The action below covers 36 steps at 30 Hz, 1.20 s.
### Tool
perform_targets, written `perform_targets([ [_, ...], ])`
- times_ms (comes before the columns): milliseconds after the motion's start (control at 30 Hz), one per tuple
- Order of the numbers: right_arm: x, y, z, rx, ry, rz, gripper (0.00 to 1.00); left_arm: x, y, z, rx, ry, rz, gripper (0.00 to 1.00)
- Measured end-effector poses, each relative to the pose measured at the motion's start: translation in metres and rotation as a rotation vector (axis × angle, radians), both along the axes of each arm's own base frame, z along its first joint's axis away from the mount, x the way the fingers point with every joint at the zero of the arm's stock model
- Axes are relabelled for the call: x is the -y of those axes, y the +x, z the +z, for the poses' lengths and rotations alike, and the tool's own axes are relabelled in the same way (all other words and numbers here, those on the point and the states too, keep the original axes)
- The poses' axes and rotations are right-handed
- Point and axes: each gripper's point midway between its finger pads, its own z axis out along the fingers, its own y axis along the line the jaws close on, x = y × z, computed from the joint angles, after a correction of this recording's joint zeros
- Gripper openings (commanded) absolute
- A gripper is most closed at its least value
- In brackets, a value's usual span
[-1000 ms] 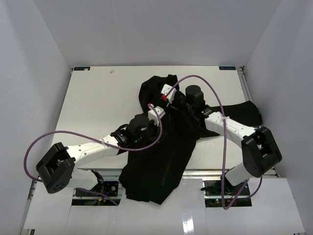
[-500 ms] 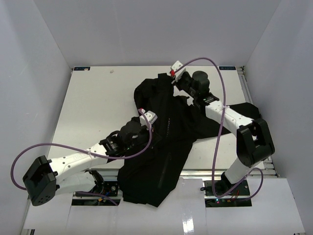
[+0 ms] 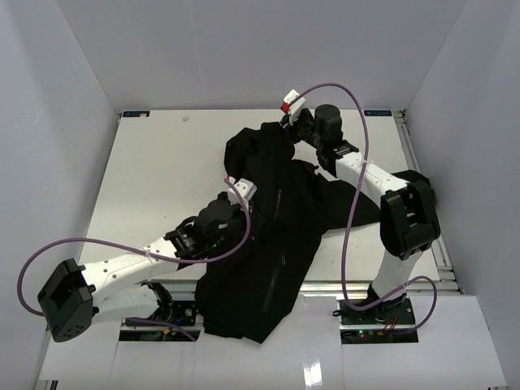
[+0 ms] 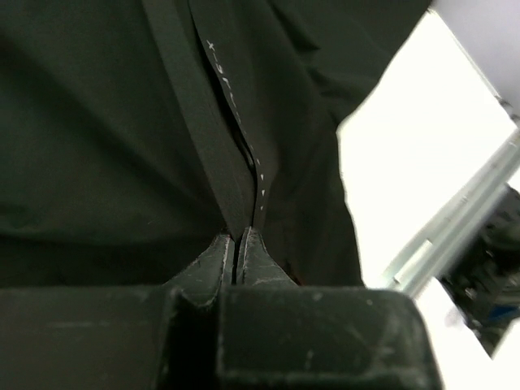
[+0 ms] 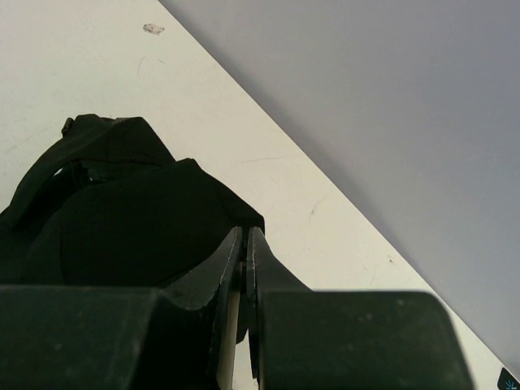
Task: Zip up the jacket
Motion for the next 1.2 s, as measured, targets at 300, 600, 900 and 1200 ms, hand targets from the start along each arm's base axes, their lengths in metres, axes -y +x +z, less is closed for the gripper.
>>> perform_targets([
  [300,-0.003,0.065,0.026,0.048,0.022,-0.060,0.08,0.009,0.080,-0.009,-0.065,-0.012,0.158,0.00],
  [600,0.028,0.122,0.043,0.162,0.035,-0.185,0.08,0.046,0.147,0.006,-0.069,-0.087,0.113,0.00],
  [900,0.014,0.131,0.016,0.143,0.097,-0.132,0.91,0.027,0.175,-0.036,-0.175,-0.115,0.182,0.75],
  [1200,0.030,0.072,0.034,-0.027,0.235,-0.215,0.90,0.005,0.165,-0.026,-0.191,-0.049,0.184,0.98],
])
